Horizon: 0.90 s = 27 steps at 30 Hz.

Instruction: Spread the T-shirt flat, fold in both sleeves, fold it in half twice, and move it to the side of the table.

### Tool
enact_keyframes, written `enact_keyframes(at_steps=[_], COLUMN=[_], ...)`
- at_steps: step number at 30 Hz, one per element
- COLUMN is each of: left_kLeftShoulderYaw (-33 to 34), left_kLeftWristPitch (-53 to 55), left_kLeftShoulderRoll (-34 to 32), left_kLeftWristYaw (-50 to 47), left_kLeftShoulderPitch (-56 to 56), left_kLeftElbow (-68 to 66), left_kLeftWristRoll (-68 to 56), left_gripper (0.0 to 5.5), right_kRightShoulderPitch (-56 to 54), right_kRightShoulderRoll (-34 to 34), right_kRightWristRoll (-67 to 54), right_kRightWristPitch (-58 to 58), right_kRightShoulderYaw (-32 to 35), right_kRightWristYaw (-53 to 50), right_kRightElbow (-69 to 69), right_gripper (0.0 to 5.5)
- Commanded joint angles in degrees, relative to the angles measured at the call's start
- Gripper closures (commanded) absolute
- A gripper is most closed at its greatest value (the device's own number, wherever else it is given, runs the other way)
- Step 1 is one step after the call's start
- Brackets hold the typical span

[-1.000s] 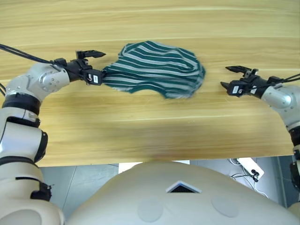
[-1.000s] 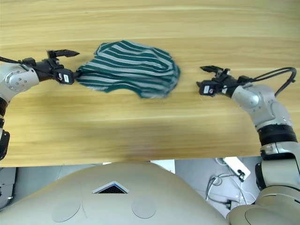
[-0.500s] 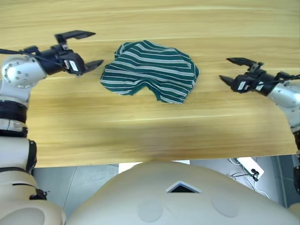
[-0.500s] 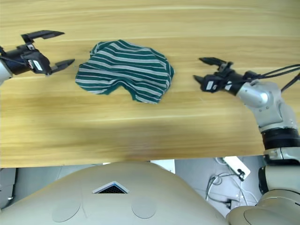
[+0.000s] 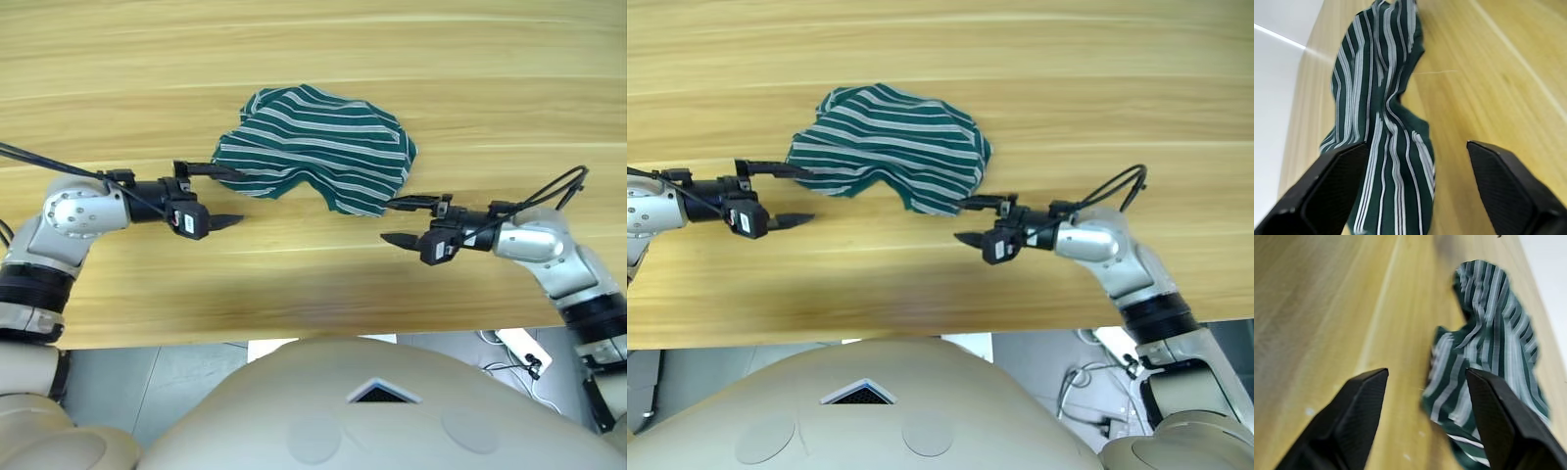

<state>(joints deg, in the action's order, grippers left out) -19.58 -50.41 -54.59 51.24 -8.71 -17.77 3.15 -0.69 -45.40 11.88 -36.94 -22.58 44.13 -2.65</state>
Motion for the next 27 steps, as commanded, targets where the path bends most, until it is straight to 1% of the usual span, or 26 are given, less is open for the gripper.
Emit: enact_keyframes(at_steps=[1,7,9,11,13,14,16,20,25,27], left_kLeftShoulderYaw=[0.01,0.22,-0.27,-0.58,-0.71,-0.81,-1.06,-1.17,-1.4,-1.66], left_kLeftWristPitch=[1.67,3.47,3.0,2.61,2.57,2.61,2.49,2.45,2.39,2.39], left_kLeftShoulderRoll=[0.63,3.76,4.05,4.25,4.47,4.52,4.61,4.76,5.33,5.93], left_kLeftWristYaw=[0.14,-6.46,-7.19,-7.53,-7.83,-7.89,-7.82,-8.1,-9.55,-10.22], left_kLeftShoulderPitch=[-0.32,-4.07,-4.26,-4.44,-5.12,-5.35,-5.55,-5.94,-6.87,-7.3], left_kLeftElbow=[-0.27,-4.72,-5.12,-5.44,-6.53,-7.03,-7.73,-8.75,-10.52,-11.09], left_kLeftWristRoll=[3.72,15.93,17.15,17.51,18.0,18.22,18.51,19.41,21.72,22.44], left_gripper=[1.73,1.73,1.99,2.4,2.76,2.8,3.2,3.75,4.58,4.99], right_kRightShoulderPitch=[-1.41,-2.05,-2.22,-2.49,-2.8,-2.89,-3.06,-4.32,-4.94,-5.04], right_kRightShoulderRoll=[1.62,2.5,2.83,3.18,3.54,3.67,3.93,5.11,5.83,6.08], right_kRightWristRoll=[4.93,7.18,7.23,7.37,7.7,7.8,7.74,7.88,7.86,7.88], right_kRightWristPitch=[1.53,1.59,1.7,1.81,1.94,1.98,2.03,2.32,2.62,2.6], right_kRightShoulderYaw=[-1.06,-1.67,-1.72,-1.71,-1.74,-1.73,-1.66,-1.55,-1.32,-1.29], right_kRightWristYaw=[-0.72,-1.9,-2.32,-2.63,-2.81,-2.84,-2.89,-3.58,-3.87,-3.86], right_kRightElbow=[-3.04,-5.19,-5.31,-5.6,-5.99,-6.09,-6.21,-6.97,-6.97,-7.04], right_gripper=[2.58,2.58,2.54,2.54,2.97,3.04,3.49,4.12,5.0,5.46])
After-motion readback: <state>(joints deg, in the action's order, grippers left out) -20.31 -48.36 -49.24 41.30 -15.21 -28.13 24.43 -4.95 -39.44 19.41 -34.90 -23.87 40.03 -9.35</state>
